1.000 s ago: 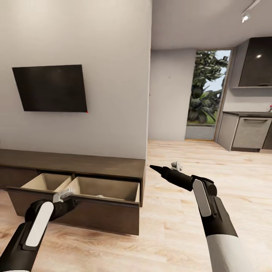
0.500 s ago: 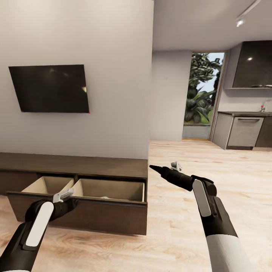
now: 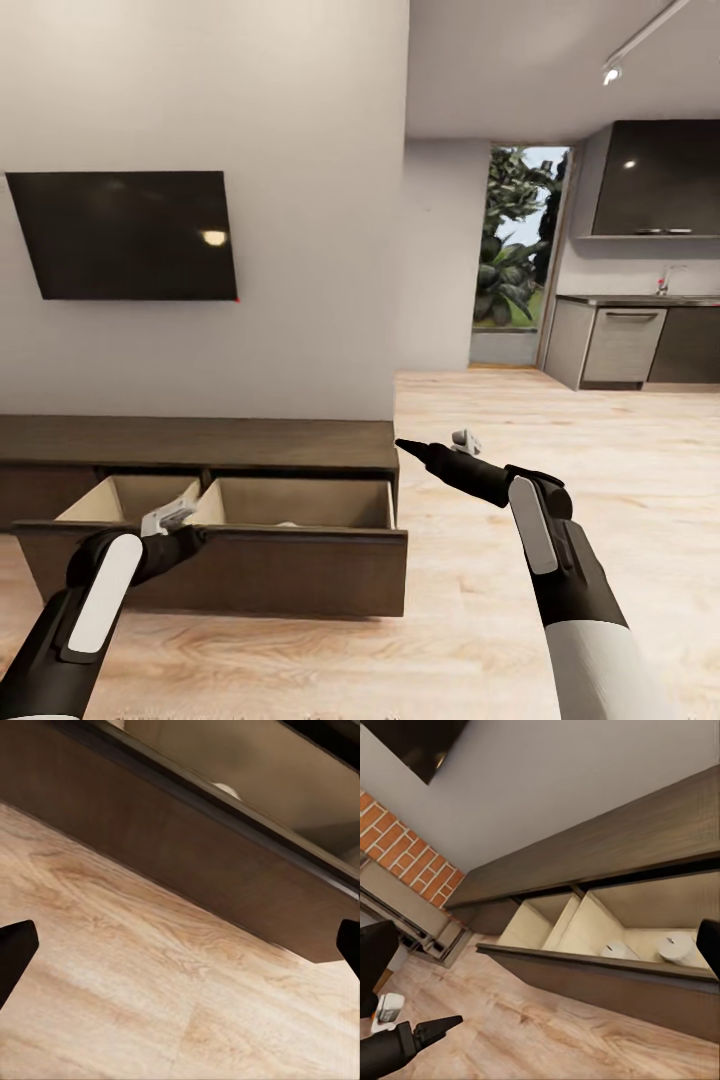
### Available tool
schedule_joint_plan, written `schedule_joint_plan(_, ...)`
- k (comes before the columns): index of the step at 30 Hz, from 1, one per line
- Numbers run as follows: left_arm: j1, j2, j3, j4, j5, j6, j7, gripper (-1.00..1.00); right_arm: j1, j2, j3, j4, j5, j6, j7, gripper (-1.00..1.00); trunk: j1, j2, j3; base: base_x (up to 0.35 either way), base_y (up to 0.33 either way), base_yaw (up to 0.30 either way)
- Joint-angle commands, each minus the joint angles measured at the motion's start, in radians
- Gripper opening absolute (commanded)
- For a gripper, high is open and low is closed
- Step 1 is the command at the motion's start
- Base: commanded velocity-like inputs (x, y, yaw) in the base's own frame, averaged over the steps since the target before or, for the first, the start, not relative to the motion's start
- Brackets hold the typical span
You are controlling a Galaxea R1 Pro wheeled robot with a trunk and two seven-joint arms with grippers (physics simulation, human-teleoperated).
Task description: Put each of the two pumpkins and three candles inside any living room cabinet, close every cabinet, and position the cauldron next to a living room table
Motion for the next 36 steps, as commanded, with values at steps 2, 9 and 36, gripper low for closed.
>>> schedule_joint_plan(2,-0.001,0.000,0.000,0.000,0.010,0.002,0.009,1.00,-0.001,0.001,-0.003,0.000,0.004,0.006,0.006,1.00,0.000,-0.001,-0.001,-0.155,0.304,-0.002)
schedule_joint_plan(9,-0.001,0.000,0.000,0.000,0.012,0.002,0.009,1.00,-0.001,0.002,-0.003,-0.001,0.004,0.006,0.006,1.00,0.000,-0.001,-0.001,-0.160,0.302,0.000)
schedule_joint_plan(36,-0.001,-0.001,-0.003,0.001,0.013,0.002,0.009,1.00,-0.001,-0.001,-0.002,0.000,0.004,0.006,0.006,1.00,0.000,-0.001,-0.001,-0.124,0.262,0.000)
